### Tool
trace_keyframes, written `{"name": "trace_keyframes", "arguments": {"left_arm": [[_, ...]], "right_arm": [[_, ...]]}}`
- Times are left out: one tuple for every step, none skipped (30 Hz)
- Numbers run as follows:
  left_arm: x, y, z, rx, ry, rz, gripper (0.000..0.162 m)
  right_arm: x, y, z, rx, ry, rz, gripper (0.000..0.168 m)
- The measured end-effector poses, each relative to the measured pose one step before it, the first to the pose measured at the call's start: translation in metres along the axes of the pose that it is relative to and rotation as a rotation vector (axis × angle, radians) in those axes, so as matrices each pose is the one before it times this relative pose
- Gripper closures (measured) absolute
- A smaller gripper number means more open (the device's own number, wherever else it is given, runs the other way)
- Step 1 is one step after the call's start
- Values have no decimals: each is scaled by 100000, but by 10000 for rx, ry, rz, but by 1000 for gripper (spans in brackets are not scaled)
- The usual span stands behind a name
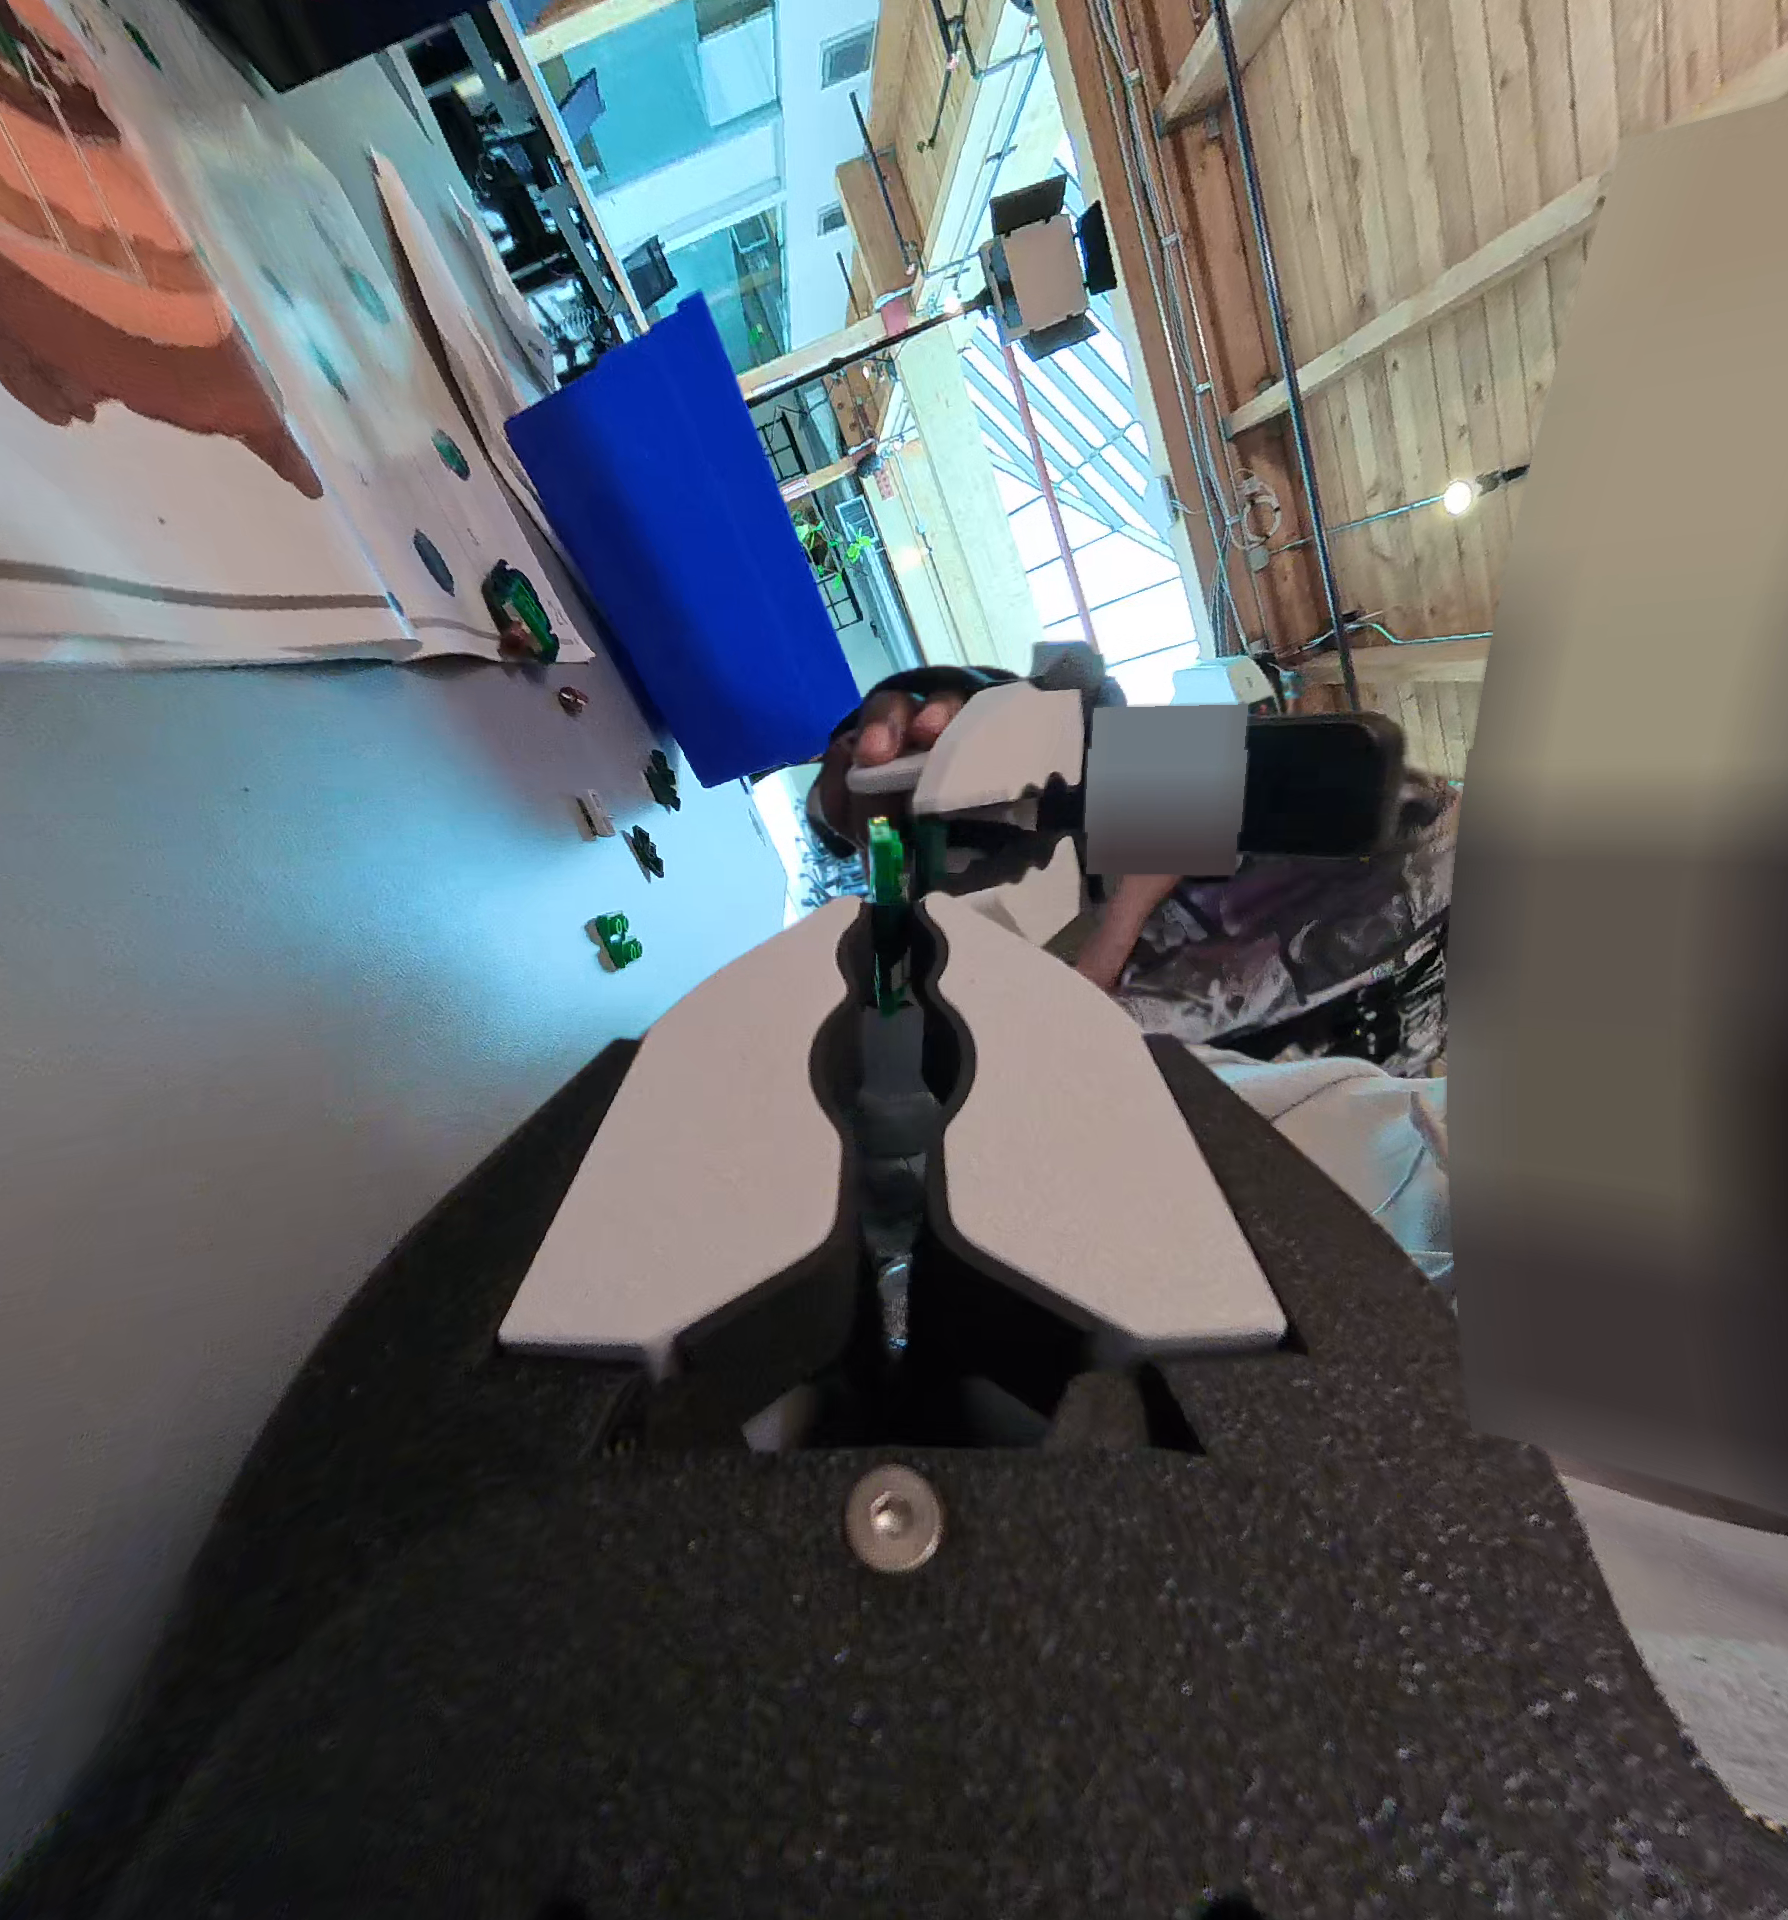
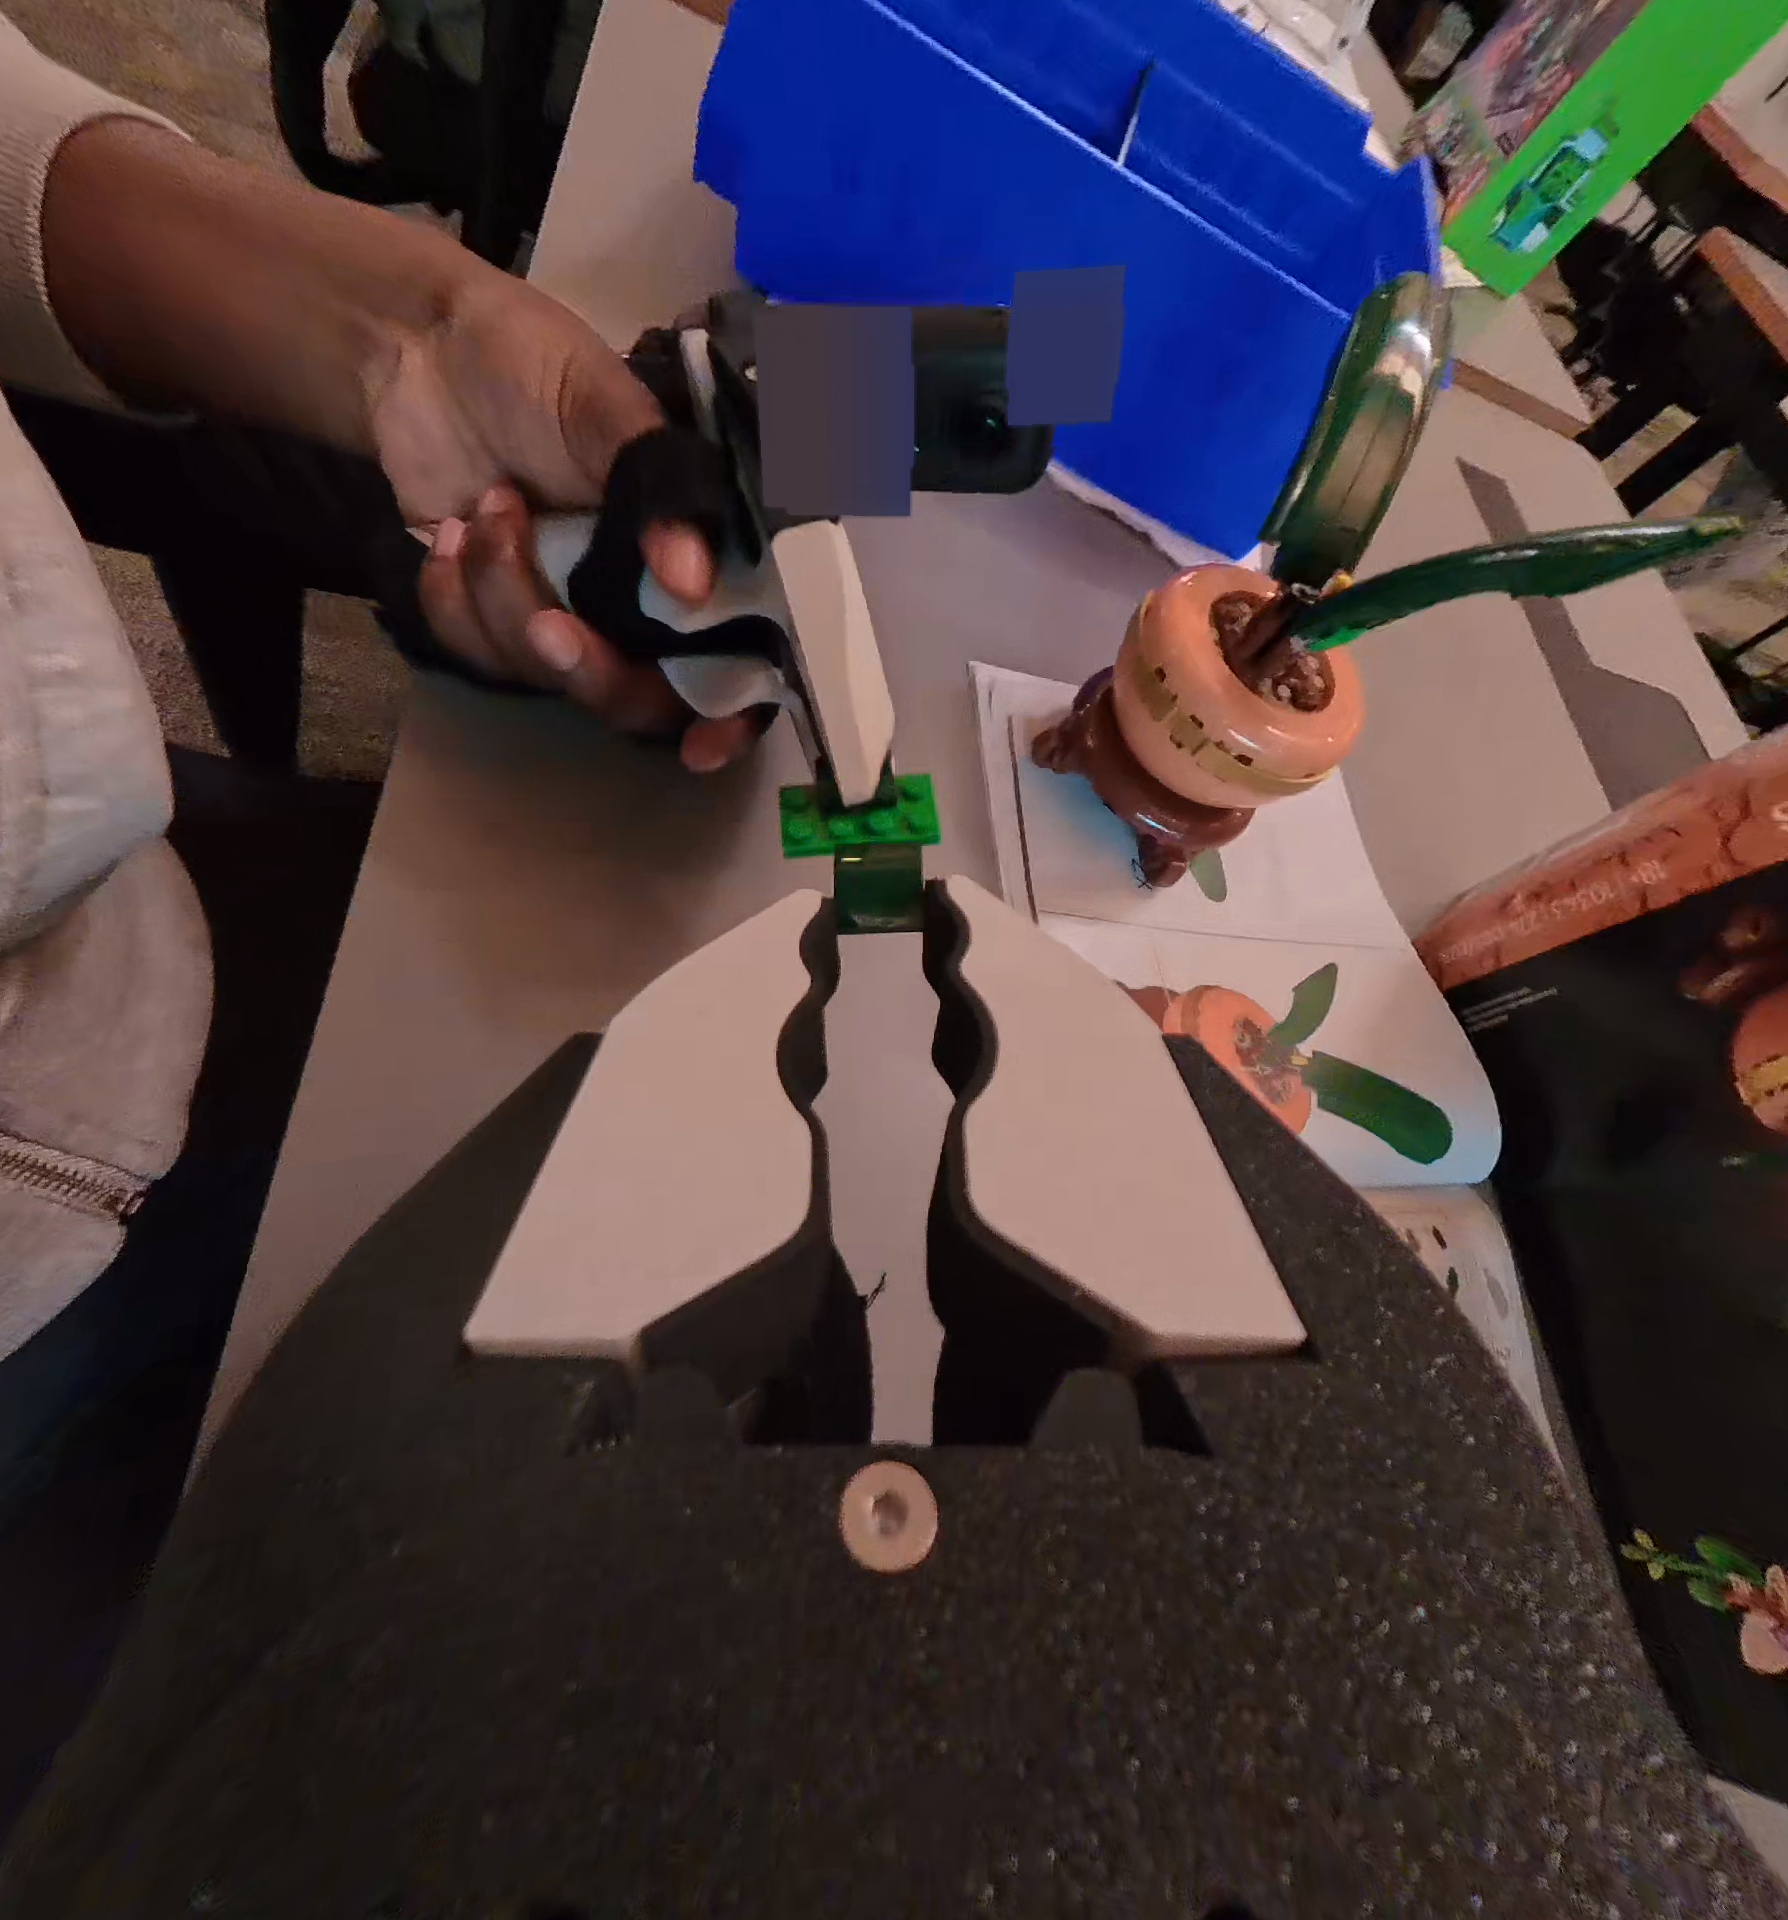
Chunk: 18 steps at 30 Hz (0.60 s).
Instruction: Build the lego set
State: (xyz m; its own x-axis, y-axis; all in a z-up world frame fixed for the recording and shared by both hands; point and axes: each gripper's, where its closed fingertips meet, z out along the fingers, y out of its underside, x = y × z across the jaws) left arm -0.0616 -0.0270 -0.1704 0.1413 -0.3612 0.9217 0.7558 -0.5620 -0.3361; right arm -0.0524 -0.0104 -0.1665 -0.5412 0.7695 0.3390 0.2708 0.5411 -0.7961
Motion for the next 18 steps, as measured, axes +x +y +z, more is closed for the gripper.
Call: {"name": "trace_keyframes", "arguments": {"left_arm": [[-26, 37, 69, 51, -5, -65, 157], [-6, 23, 25, 47, 11, -64, 157], [4, 13, 15, 53, 24, -53, 157], [56, 29, 12, 43, 45, -40, 157], [71, 44, -7, 26, 59, -39, 157], [51, -2, 21, 37, 35, -46, 157], [28, 14, 3, 36, 28, -28, 158], [25, 36, 2, 1, 19, 0, 157], [9, 46, 38, -21, -2, 20, 157], [6, 45, 20, -20, -13, 26, 157], [1, 36, 14, -19, -15, 28, 157], [20, 40, 16, -27, 3, 30, 157], [8, 39, 11, -17, 0, 18, 157], [4, 21, -1, -13, 0, 9, 157], [18, 27, 12, -20, 1, 14, 157], [3, 33, 11, -13, -16, 28, 157], [-18, 15, -5, -7, -29, 36, 157], [16, 29, 2, -16, -6, 27, 157]], "right_arm": [[-109, -76, 249, -104, -132, -23, 153], [-41, -17, 197, -81, -58, 14, 153], [-18, 70, 146, -119, -45, 9, 153], [-55, 68, 90, -111, -55, -59, 153], [-47, -14, 22, -60, -39, -72, 153], [-87, 2, 60, -55, -77, -13, 153], [-167, -58, 38, -70, -55, 30, 153], [0, 5, 77, -65, -48, 39, 153], [-61, -5, 69, -62, -86, 18, 153], [18, -29, 39, -42, -16, 23, 153], [-6, -8, 41, -44, -32, 9, 153], [-77, 13, 43, -51, -80, -5, 153], [-87, 15, 26, -49, -60, 10, 153], [-48, -4, 36, -35, -34, 3, 153], [-44, 10, 13, -53, -37, -22, 153], [-8, 46, -29, -71, 7, -25, 153], [24, 65, -10, -73, -1, -14, 153], [-37, 16, 17, -49, -34, -19, 153]]}}
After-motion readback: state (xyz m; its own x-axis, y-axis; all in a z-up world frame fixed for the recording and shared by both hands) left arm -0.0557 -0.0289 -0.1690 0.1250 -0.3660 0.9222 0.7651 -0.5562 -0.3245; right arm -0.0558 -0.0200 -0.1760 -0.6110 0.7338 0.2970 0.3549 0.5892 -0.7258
